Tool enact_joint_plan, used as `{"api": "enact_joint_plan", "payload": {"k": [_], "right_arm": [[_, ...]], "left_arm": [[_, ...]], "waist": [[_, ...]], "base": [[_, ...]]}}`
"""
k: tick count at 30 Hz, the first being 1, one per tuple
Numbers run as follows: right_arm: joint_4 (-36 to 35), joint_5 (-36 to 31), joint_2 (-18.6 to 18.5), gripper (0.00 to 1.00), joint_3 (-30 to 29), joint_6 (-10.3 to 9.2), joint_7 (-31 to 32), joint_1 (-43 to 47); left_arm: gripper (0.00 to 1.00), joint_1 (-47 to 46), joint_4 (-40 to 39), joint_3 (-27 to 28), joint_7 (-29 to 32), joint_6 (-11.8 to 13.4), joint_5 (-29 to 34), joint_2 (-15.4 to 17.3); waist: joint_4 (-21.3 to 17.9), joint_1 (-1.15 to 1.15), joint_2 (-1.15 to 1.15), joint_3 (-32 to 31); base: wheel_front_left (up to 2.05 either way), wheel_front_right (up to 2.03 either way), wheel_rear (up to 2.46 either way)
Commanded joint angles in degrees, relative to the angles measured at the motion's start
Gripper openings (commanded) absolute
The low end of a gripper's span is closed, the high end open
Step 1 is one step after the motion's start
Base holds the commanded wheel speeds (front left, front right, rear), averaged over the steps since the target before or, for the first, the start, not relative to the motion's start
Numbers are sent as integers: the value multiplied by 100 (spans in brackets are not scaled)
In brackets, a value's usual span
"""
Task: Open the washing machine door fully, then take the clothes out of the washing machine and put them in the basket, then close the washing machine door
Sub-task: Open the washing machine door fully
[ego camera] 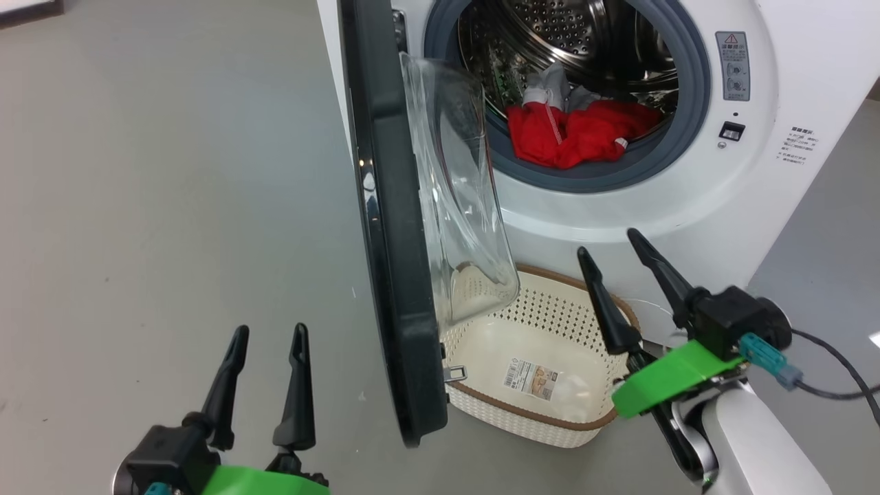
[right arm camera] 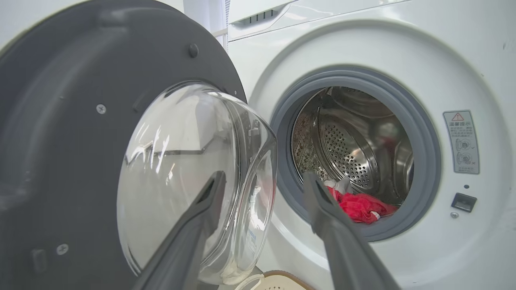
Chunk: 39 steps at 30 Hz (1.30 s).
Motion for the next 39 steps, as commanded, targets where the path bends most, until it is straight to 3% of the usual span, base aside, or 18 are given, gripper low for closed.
{"api": "enact_joint_plan", "payload": {"k": [1, 10, 27, 28, 30, 39], "right_arm": [[-241, -14, 53, 100, 48, 35, -65, 70], [-585, 52, 58, 100, -101, 35, -113, 701], [-435, 362, 58, 100, 152, 35, -107, 939], [-428, 369, 58, 100, 158, 35, -107, 939], [-419, 381, 58, 100, 166, 35, -108, 942], [-395, 418, 59, 100, 178, 35, -107, 942]], "left_arm": [[100, -32, -110, 236, -69, 58, 47, 80], [100, 16, -75, 306, -170, 92, 96, 93], [100, 43, 123, 204, -55, 109, 106, 158], [47, 35, 114, 192, -46, 102, 113, 171], [0, 13, 73, 168, -41, 93, 136, 195], [0, -189, -336, 78, 33, 34, 240, 321]], "waist": [[0, 0, 0, -14], [-38, 0, 0, -96], [-24, 0, 0, -224], [-19, 0, 0, -229], [-15, 0, 0, -241], [-21, 0, 0, -250]], "base": [[0, 0, 0], [0, 0, 0], [0, 0, 0], [0, 0, 0], [0, 0, 0], [0, 0, 0]]}}
